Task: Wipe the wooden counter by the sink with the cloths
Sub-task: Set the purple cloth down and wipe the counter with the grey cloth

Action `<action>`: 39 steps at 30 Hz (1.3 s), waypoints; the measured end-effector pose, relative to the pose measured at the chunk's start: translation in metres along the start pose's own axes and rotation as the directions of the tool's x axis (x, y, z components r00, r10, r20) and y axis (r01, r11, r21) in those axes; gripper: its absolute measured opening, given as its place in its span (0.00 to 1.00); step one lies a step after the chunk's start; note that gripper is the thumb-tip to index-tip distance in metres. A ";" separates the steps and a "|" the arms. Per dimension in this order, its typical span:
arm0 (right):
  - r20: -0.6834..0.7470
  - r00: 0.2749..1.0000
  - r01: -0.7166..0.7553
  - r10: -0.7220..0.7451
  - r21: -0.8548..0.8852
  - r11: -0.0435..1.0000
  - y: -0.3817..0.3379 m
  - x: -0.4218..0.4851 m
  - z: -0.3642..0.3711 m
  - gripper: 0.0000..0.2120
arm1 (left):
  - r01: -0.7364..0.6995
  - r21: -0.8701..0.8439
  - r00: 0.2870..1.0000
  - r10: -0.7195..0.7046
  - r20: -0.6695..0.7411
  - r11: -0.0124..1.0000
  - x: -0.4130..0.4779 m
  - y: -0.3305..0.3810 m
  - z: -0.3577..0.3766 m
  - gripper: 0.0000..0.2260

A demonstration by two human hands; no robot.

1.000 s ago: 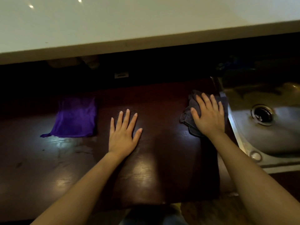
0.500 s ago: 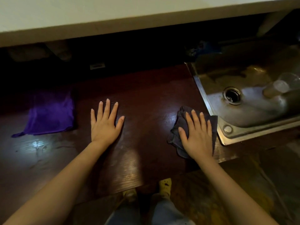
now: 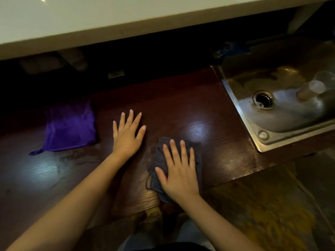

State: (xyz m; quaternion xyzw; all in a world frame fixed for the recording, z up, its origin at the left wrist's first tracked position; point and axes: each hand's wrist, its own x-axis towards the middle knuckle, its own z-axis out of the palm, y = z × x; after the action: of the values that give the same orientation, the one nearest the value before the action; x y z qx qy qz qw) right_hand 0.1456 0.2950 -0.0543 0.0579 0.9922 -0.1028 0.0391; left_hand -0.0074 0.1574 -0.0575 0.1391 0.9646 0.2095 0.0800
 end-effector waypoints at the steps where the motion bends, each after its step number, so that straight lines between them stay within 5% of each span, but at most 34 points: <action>1: 0.011 1.000 0.022 -0.022 0.010 1.000 -0.010 0.001 0.003 0.33 | -0.023 -0.067 1.000 0.022 -0.014 0.998 -0.004 -0.003 -0.006 0.22; 8: 0.111 0.964 0.238 -0.242 0.052 0.970 -0.092 0.010 0.016 0.33 | -0.023 -0.296 0.992 -0.014 -0.122 0.955 -0.071 -0.044 -0.043 0.20; 15: 0.155 0.895 0.396 -0.419 0.157 0.905 -0.137 0.018 0.016 0.34 | 0.108 -0.315 0.984 -0.147 -0.104 0.943 -0.123 -0.090 -0.056 0.22; 20: 0.078 0.919 0.306 -0.386 0.475 0.825 -0.108 0.044 -0.016 0.27 | 0.146 -0.343 0.986 -0.163 -0.021 0.928 -0.105 -0.091 -0.069 0.22; 24: 0.125 0.939 0.267 -0.320 0.322 0.909 -0.070 0.069 -0.037 0.24 | 0.157 -0.244 0.985 -0.133 0.110 0.957 -0.092 -0.081 -0.065 0.26; 27: 0.198 0.905 0.342 -0.376 0.187 0.921 -0.061 0.068 -0.038 0.26 | 0.156 -0.185 0.978 -0.126 0.163 0.970 -0.086 -0.075 -0.063 0.19; 30: 0.153 0.921 0.312 -0.358 0.259 0.914 -0.059 0.071 -0.045 0.17 | 0.103 -0.256 0.989 -0.071 0.130 0.961 -0.086 -0.071 -0.068 0.12; 34: 0.126 0.927 0.220 -0.352 0.579 0.785 -0.051 0.080 -0.071 0.10 | 0.059 -0.547 0.997 -0.023 0.072 0.835 -0.090 -0.066 -0.086 0.10; 39: 0.046 0.911 0.249 -0.409 0.730 0.636 -0.051 0.081 -0.109 0.10 | -0.076 -0.593 0.997 0.059 -0.048 0.802 -0.087 -0.051 -0.115 0.11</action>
State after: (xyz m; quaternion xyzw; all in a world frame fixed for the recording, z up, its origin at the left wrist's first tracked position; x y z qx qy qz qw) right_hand 0.0524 0.2770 0.0554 -0.1255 0.8584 -0.4877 0.0974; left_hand 0.0389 0.0429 0.0322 0.1383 0.8460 0.5053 0.0989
